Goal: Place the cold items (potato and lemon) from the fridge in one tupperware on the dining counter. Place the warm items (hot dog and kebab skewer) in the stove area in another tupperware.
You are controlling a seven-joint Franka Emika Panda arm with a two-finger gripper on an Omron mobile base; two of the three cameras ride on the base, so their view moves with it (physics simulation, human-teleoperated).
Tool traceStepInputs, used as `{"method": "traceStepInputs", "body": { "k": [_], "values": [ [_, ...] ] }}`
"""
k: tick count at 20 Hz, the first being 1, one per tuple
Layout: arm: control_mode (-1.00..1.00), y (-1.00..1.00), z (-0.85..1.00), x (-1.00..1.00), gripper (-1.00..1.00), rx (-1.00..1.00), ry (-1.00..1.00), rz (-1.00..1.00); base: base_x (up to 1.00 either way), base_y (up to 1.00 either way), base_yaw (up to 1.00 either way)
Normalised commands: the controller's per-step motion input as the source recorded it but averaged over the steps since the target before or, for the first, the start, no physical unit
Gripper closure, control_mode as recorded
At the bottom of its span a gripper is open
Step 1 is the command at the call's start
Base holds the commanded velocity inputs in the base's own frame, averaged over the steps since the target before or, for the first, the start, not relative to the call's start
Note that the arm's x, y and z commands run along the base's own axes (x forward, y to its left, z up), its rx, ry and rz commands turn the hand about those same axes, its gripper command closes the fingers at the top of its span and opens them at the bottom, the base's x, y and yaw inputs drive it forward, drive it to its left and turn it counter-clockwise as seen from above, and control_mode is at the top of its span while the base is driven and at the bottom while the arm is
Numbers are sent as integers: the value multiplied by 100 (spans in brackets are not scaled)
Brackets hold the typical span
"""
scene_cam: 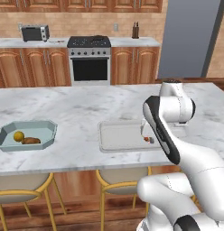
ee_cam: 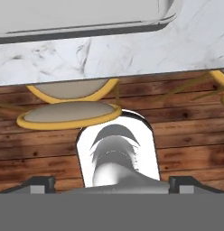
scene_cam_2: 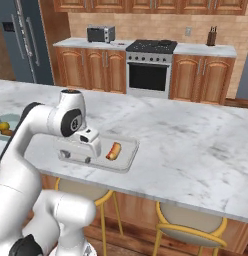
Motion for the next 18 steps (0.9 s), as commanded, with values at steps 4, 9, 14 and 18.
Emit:
{"method": "traceStepInputs", "body": {
  "k": [4,9,14,18],
  "values": [
    [-100,-21,-23,-5,-100,0,5,-1,0,0,0],
    [-100,0,0,0,-100,0,0,0,0,0,0],
    [-100,-1,0,-1,-100,0,0,-1,0,0,0],
    [100,-9,0,0,-100,0,1,0,-5,-59,0]
  ]
}}
